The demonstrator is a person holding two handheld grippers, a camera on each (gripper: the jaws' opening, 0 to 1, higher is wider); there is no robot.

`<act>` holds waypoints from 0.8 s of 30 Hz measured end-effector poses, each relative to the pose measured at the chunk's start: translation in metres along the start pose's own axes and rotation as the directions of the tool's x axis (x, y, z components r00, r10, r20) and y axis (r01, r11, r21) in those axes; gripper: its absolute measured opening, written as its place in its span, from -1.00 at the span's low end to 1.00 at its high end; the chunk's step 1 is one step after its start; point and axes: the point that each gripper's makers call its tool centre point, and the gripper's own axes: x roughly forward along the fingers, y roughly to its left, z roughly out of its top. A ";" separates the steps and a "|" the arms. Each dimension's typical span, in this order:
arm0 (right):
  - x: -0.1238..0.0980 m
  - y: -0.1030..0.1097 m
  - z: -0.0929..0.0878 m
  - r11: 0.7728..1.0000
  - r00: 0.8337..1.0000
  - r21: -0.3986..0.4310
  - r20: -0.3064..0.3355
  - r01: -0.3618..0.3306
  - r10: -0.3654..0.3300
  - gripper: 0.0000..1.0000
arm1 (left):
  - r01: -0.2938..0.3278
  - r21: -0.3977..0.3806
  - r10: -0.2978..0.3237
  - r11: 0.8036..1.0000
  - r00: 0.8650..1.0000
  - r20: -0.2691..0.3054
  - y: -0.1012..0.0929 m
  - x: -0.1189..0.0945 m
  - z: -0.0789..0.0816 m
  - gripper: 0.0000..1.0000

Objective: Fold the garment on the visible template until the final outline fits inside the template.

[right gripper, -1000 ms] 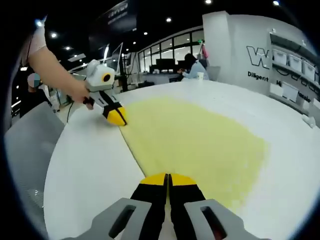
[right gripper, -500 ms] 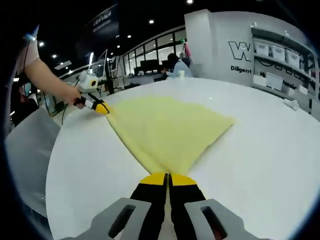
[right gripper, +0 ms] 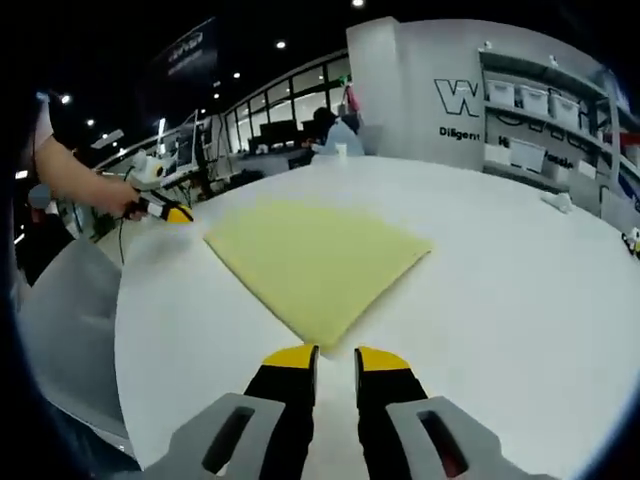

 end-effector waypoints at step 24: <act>-0.039 0.090 0.029 0.995 0.994 -0.035 0.051 -0.090 0.092 -0.56 | -0.097 0.075 0.086 0.992 0.986 0.140 -0.089 -0.107 -0.003 -0.71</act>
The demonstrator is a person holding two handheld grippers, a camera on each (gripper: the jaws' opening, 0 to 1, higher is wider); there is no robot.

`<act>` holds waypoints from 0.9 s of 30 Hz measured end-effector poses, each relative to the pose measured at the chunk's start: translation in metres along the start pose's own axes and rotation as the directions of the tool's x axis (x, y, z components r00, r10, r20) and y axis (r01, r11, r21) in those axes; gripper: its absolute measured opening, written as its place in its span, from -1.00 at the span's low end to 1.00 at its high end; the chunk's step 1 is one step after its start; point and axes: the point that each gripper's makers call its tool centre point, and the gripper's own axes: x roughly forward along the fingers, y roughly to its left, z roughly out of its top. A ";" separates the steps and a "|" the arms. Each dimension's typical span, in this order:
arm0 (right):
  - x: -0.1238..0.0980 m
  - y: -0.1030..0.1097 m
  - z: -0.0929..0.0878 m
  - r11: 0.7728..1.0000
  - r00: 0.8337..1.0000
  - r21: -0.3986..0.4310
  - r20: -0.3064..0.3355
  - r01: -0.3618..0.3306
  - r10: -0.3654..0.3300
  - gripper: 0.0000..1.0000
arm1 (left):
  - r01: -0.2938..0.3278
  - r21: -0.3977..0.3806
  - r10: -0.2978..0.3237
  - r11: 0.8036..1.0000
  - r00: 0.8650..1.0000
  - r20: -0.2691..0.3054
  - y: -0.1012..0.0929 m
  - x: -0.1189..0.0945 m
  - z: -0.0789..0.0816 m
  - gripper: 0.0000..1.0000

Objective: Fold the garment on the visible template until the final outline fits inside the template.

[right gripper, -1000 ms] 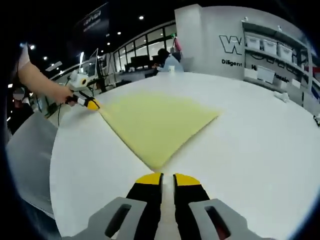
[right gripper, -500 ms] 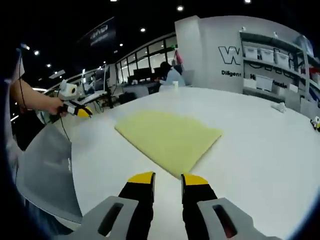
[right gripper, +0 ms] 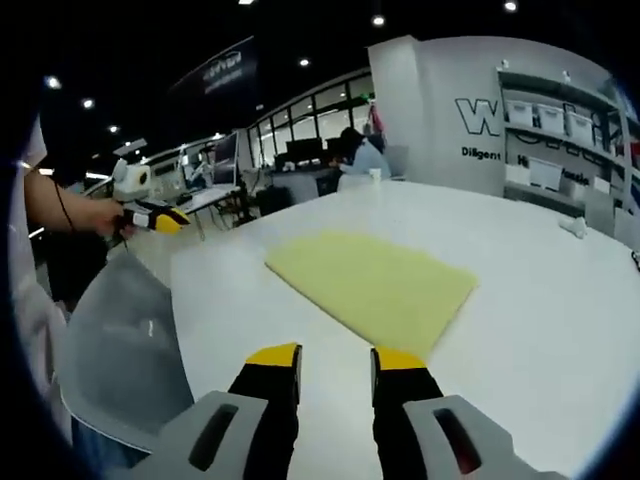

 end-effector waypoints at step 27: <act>-0.059 0.077 0.017 0.957 0.959 0.093 0.044 0.276 -0.281 -0.46 | 0.220 0.018 -0.219 0.975 0.957 0.191 -0.041 -0.021 0.016 -0.10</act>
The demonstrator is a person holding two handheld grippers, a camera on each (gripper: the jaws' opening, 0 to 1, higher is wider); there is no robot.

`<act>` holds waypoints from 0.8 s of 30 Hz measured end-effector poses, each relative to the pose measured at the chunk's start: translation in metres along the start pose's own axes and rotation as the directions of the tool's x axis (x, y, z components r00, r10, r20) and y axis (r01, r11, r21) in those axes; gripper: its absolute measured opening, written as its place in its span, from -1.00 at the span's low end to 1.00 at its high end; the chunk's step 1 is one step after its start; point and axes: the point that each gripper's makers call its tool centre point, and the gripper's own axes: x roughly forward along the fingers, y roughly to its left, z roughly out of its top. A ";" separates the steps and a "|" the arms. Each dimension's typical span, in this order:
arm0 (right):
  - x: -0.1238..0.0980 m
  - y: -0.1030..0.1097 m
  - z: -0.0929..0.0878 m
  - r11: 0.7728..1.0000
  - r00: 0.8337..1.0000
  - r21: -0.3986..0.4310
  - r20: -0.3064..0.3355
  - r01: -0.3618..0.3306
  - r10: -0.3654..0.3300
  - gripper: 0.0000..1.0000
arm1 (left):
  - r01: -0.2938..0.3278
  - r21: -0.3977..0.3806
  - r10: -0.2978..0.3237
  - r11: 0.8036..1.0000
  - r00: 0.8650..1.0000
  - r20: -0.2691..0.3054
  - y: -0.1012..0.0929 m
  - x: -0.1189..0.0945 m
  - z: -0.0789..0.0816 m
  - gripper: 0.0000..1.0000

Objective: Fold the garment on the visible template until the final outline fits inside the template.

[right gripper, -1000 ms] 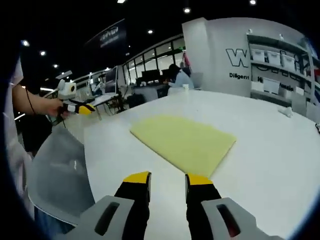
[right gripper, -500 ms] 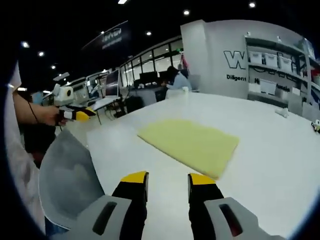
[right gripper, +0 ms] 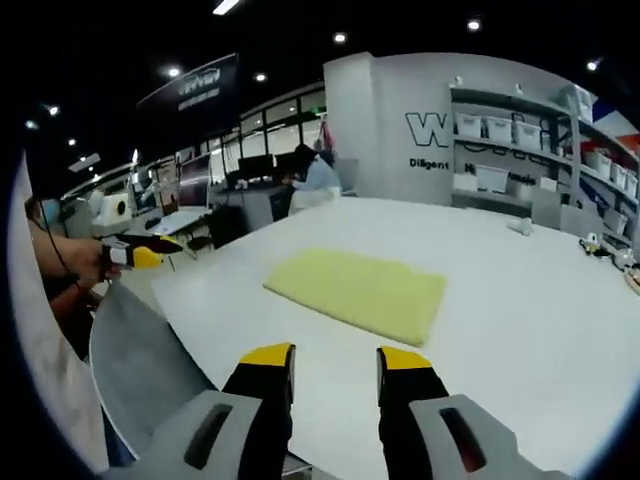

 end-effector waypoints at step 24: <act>0.037 -0.024 0.036 0.991 0.991 0.136 0.128 0.012 -0.029 -0.03 | -0.115 -0.081 0.114 0.990 0.993 -0.015 0.032 -0.004 -0.007 0.33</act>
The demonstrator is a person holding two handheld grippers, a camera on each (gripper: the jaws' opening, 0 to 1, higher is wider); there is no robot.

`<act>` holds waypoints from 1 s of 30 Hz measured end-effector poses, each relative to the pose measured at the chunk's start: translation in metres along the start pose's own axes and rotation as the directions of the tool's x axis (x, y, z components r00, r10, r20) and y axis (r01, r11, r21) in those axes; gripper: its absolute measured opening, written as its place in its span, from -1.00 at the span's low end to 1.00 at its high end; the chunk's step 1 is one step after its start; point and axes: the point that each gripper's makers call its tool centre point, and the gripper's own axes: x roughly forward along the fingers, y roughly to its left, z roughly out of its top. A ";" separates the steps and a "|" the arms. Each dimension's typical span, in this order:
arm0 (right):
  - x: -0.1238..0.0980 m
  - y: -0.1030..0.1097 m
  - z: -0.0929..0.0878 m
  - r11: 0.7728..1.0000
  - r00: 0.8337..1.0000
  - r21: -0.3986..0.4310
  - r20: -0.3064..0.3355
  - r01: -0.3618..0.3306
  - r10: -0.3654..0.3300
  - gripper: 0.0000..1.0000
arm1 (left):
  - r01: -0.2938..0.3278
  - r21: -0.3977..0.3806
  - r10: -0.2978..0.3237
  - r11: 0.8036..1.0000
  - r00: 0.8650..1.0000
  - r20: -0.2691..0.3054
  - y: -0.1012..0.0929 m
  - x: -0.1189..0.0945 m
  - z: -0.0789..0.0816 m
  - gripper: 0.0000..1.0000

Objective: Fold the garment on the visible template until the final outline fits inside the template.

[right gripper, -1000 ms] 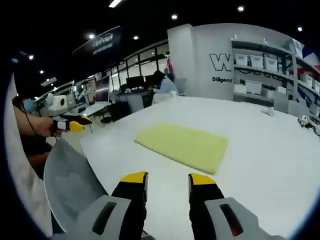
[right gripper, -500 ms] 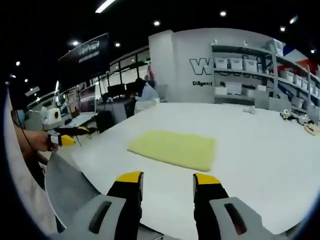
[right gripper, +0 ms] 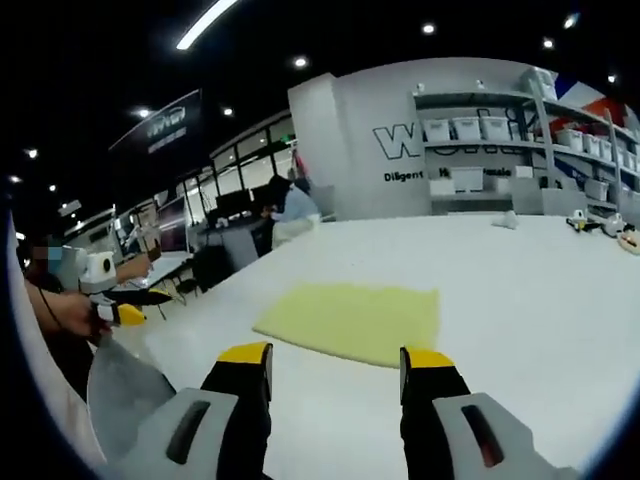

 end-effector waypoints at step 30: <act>0.005 -0.010 -0.037 0.999 0.995 -0.008 -0.091 0.047 -0.048 0.98 | -0.078 -0.020 0.076 0.997 0.994 -0.080 0.011 0.045 -0.008 0.85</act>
